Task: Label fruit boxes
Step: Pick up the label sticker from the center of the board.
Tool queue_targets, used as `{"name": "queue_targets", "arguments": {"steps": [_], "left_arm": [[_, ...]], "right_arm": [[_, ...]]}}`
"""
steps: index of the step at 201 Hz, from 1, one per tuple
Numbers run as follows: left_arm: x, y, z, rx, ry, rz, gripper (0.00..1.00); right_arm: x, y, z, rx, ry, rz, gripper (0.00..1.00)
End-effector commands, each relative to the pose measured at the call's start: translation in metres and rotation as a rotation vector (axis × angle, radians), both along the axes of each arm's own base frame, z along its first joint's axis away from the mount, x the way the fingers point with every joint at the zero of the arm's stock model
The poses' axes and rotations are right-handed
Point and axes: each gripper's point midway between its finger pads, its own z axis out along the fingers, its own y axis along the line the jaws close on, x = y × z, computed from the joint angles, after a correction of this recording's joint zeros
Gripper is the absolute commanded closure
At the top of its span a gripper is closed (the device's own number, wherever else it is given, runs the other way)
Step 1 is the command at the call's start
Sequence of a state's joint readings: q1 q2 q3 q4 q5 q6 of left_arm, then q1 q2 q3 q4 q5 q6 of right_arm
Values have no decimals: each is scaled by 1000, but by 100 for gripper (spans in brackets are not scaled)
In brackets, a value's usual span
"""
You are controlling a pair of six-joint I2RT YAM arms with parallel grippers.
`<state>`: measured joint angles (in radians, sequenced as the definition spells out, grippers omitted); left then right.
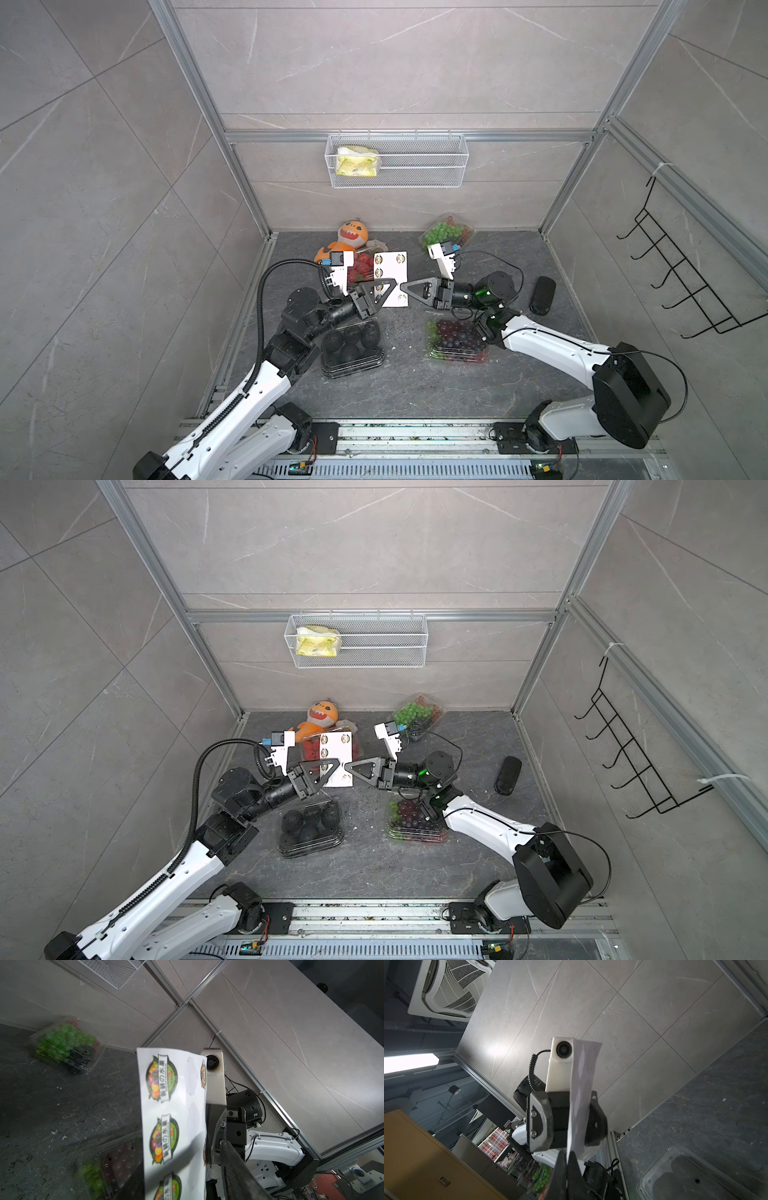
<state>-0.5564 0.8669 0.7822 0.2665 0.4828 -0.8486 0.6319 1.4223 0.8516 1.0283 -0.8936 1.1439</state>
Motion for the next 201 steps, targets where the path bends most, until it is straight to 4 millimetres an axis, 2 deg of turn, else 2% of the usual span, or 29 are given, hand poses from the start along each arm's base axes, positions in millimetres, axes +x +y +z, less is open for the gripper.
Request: {"name": "queue_targets", "arguments": {"steps": [1,21,36,78,92,148,175,190,201], "left_arm": [[-9,1,15,20,-54,-86,53],[-3,1,16,4,-36,-127,56],[-2,-2,16,-8,-32,-157,63],[0,-7,19,-22,-32,-195,64],[1,-8,22,-27,-38,-203,70],[-1,-8,29,-63,-50,-214,72],[-1,-8,29,-66,-49,-218,77],[0,-9,29,-68,-48,-220,85],[0,-9,28,-66,-44,-223,86]], "right_arm": [[0,-6,8,-8,-53,18,100],[3,-6,8,-13,-56,25,100],[5,-5,10,-15,-60,34,100],[11,-5,17,-13,-77,47,100],[11,-5,21,-7,-82,49,100],[12,-5,20,-6,-77,50,100],[11,-4,21,-7,-69,57,100],[11,-5,21,-6,-71,59,100],[11,-5,22,-5,-70,59,100]]}}
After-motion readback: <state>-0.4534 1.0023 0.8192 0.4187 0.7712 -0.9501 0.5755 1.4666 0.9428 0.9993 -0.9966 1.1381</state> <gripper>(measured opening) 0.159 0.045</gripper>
